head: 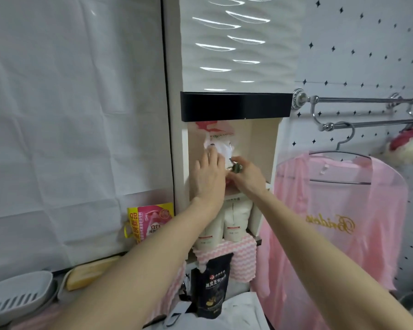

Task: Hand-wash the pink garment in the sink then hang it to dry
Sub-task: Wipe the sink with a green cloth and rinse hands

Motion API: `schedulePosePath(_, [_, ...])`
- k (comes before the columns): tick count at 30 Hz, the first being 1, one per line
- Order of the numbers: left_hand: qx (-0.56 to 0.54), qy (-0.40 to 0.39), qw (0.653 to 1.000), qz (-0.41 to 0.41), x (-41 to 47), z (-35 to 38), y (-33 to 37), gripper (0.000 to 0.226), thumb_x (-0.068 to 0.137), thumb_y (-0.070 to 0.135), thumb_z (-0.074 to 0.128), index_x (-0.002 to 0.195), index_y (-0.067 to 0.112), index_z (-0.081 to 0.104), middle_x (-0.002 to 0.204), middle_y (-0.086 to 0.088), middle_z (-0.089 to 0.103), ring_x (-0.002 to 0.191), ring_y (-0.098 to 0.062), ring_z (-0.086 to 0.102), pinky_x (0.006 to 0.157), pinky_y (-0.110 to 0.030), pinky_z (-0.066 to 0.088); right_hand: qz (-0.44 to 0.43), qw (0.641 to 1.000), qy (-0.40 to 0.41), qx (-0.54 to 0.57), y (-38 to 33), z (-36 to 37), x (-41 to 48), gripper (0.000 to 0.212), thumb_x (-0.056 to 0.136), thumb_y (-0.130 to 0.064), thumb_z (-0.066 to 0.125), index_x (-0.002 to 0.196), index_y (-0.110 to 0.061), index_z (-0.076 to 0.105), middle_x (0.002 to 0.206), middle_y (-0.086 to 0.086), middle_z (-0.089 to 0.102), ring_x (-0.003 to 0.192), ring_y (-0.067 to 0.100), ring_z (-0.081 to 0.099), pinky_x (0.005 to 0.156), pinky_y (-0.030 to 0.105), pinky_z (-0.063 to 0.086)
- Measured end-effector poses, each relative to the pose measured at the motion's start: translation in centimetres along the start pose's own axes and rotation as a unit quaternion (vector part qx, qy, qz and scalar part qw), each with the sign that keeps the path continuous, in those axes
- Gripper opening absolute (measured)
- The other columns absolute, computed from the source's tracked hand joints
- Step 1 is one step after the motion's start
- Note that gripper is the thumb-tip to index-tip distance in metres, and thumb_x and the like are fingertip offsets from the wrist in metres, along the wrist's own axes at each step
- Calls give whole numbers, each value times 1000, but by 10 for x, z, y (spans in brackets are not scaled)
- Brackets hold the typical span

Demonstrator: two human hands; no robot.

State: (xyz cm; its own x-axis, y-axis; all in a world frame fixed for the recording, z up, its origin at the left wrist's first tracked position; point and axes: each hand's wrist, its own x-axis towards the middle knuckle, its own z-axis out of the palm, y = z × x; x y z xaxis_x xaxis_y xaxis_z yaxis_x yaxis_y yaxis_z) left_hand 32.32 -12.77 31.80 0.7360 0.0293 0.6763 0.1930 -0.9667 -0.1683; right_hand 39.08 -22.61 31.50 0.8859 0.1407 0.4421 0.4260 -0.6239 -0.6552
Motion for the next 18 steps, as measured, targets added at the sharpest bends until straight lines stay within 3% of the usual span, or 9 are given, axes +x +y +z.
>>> schedulePosePath(3, [16, -105, 994, -37, 6, 1, -6, 60, 96, 21, 41, 145, 1, 13, 150, -22, 18, 132, -34, 32, 105, -37, 30, -14, 1000, -21, -13, 0, 5, 6, 49, 86, -37, 64, 133, -29, 54, 120, 2, 64, 109, 24, 60, 83, 32, 47])
schedulePosePath(5, [42, -159, 985, -51, 11, -1, -6, 61, 100, 24, 32, 148, -1, 3, 154, -25, 7, 136, -39, 25, 111, -39, 23, 20, 999, 0, 32, -3, 4, 12, 53, 83, -41, 66, 132, -27, 53, 121, 3, 63, 106, 24, 62, 88, 35, 50])
schedulePosePath(8, [32, -191, 979, -59, 14, -3, -7, 64, 101, 23, 30, 148, -1, -6, 154, -28, -3, 135, -42, 25, 111, -39, 24, 49, 984, 92, 144, -8, -3, 26, 58, 81, -38, 69, 133, -25, 47, 118, 3, 61, 101, 23, 62, 91, 41, 50])
schedulePosePath(10, [52, -177, 982, -41, 11, -5, -8, 68, 98, 21, 36, 148, 4, -7, 152, -30, 5, 130, -41, 31, 106, -38, 29, 56, 960, 89, 258, -17, -12, 41, 60, 84, -33, 70, 137, -22, 43, 115, 2, 59, 97, 20, 61, 90, 38, 51])
schedulePosePath(11, [72, -150, 986, -19, 9, -6, -7, 70, 95, 19, 41, 148, 8, -4, 150, -30, 13, 126, -38, 35, 101, -37, 31, 64, 949, 75, 300, -21, -16, 50, 62, 84, -33, 70, 138, -21, 42, 113, 2, 59, 92, 19, 62, 85, 36, 53])
schedulePosePath(13, [101, -74, 991, 47, 5, -6, -5, 68, 87, 18, 51, 142, 15, 12, 140, -22, 24, 118, -31, 35, 92, -34, 33, 84, 945, 36, 313, -25, -21, 67, 62, 82, -32, 73, 136, -19, 44, 98, 6, 63, 70, 16, 62, 60, 30, 52])
schedulePosePath(15, [77, -58, 991, 96, 3, -2, -5, 62, 83, 13, 56, 136, 18, 25, 137, -16, 25, 119, -29, 32, 92, -33, 32, 97, 954, -10, 283, -25, -22, 75, 50, 81, -28, 75, 123, -12, 55, 75, 8, 61, 44, 12, 53, 38, 21, 38])
schedulePosePath(18, [-26, -84, 992, 94, 3, -3, -8, 60, 84, 5, 55, 137, 19, 31, 139, -13, 29, 126, -29, 30, 94, -33, 33, 76, 963, -20, 259, -24, -22, 79, 16, 86, -17, 69, 99, -11, 63, 67, 6, 57, 41, 14, 50, 33, 17, 33])
